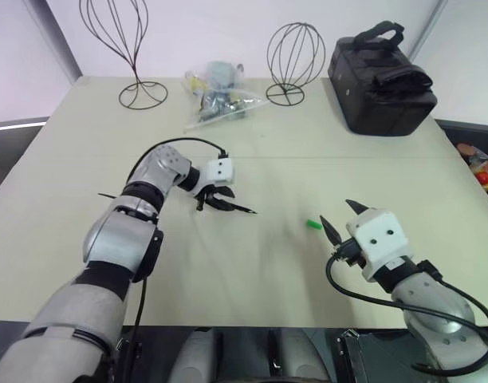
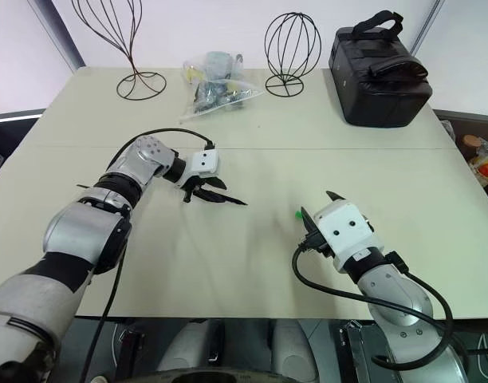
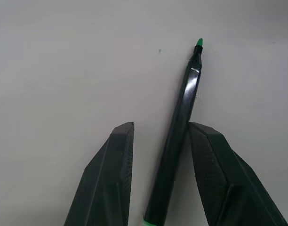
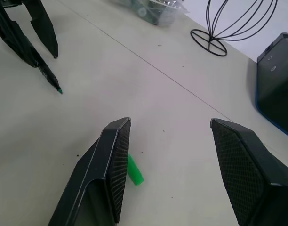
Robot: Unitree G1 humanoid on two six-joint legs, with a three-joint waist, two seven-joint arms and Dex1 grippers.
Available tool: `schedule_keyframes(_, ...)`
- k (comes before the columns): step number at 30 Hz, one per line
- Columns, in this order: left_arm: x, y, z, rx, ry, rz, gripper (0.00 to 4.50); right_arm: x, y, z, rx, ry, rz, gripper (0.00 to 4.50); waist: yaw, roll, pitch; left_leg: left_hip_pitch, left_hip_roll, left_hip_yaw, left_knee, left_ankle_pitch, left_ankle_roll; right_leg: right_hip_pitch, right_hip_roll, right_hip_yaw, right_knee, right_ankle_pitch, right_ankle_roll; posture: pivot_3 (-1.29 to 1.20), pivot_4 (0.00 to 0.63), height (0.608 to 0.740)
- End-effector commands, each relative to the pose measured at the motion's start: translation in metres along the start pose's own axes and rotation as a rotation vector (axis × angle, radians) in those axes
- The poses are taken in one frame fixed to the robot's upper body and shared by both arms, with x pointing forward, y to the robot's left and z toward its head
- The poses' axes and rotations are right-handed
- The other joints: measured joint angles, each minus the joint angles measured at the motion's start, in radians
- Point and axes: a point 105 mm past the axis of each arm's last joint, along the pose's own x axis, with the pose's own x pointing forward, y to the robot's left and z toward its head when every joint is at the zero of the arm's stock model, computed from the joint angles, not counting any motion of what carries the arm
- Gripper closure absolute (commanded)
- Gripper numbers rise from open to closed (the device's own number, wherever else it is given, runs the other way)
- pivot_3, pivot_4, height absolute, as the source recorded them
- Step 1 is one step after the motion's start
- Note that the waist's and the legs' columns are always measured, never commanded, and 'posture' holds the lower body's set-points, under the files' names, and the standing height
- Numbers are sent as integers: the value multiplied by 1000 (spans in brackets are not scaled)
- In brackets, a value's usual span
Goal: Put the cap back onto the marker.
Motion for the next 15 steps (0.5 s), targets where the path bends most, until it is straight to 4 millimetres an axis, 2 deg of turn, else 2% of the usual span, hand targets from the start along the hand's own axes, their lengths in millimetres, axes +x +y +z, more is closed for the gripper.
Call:
schedule_keyframes(1,-8,-3,-2,-25,-46,-19,2619,-5,-4,11,-12,-48,-21,1741,0,0,0,0,0,0,0,0,0,0,0,0,0,0,0,0,150,740)
schedule_keyframes(9,-24,-14,-13,-69,-97,-81,2619,-5,2,9,3,-44,-3,1741,0,0,0,0,0,0,0,0,0,0,0,0,1,0,0,0,150,740)
schedule_keyframes(15,-26,-17,-17,-86,-122,-79,2619,-4,6,11,14,-48,16,1741,1,0,0,0,0,0,0,0,0,0,0,0,1,0,0,0,150,740)
